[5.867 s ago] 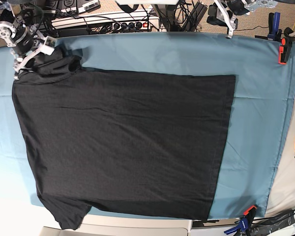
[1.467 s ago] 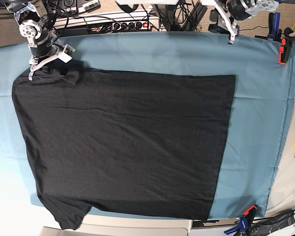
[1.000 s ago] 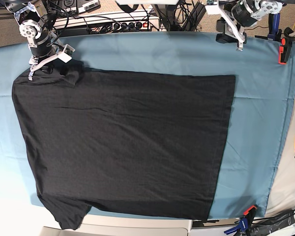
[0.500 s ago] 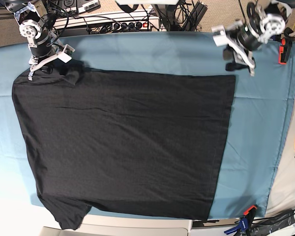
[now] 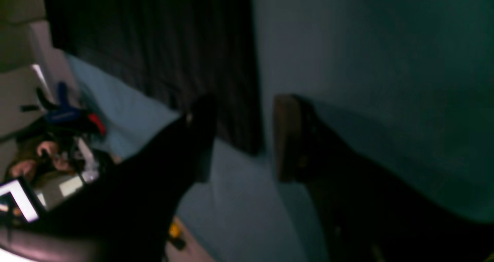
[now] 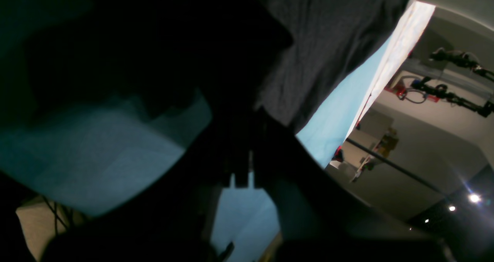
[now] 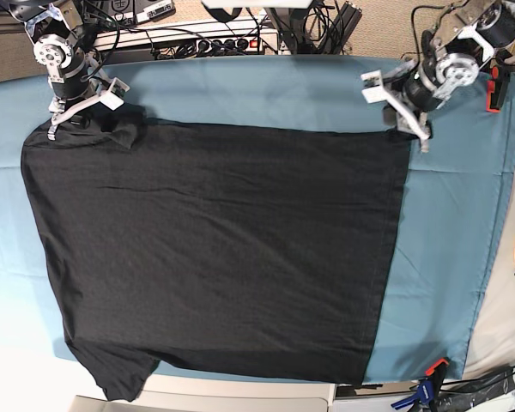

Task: Fold the T-shirt properly
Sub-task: 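Move the left gripper down and grasp the other shoulder corner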

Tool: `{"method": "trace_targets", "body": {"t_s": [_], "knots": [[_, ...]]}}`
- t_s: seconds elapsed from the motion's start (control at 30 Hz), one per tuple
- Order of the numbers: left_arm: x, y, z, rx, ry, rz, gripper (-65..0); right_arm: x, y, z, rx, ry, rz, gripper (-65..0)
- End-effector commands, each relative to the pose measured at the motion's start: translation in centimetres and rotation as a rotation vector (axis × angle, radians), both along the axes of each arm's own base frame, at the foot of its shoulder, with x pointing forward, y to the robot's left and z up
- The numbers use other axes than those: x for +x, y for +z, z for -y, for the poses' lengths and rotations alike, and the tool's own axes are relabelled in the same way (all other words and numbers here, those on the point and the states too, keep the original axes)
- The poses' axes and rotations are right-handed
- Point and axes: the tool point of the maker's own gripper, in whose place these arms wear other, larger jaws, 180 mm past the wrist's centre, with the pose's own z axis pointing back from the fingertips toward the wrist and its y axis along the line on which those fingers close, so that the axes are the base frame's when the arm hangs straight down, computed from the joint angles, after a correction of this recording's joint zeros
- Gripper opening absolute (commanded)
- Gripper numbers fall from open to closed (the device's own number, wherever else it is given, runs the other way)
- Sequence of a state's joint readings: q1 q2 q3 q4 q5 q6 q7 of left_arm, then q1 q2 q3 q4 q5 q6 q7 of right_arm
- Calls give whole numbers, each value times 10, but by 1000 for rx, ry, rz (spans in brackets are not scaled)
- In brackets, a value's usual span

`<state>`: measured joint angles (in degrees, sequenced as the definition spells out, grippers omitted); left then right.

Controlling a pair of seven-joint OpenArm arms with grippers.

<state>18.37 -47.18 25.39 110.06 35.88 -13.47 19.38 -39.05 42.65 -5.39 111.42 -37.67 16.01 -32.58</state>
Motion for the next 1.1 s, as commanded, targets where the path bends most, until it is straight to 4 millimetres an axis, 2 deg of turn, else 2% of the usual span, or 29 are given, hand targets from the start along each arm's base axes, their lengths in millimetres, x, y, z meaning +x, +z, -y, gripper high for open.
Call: {"method": "trace_targets", "body": {"t_s": [0.0, 0.27, 0.43, 0.57, 0.77, 1.07], "knots": [[11, 11, 0, -6, -7, 42, -409, 7, 10, 3, -22, 8, 35, -650], [37, 23, 4, -49, 7, 71, -409, 7, 10, 3, -22, 8, 35, -650], [22, 3, -6, -13, 39, -37, -409, 7, 10, 3, -21, 9, 35, -650], [10, -4, -15, 23, 59, -68, -409, 7, 10, 3, -21, 9, 35, -650], [-2, -5, -24, 63, 64, -87, -409, 7, 10, 3, -21, 9, 35, -650], [-3, 1, -18, 35, 73, -93, -409, 7, 10, 3, -22, 8, 35, -650]]}}
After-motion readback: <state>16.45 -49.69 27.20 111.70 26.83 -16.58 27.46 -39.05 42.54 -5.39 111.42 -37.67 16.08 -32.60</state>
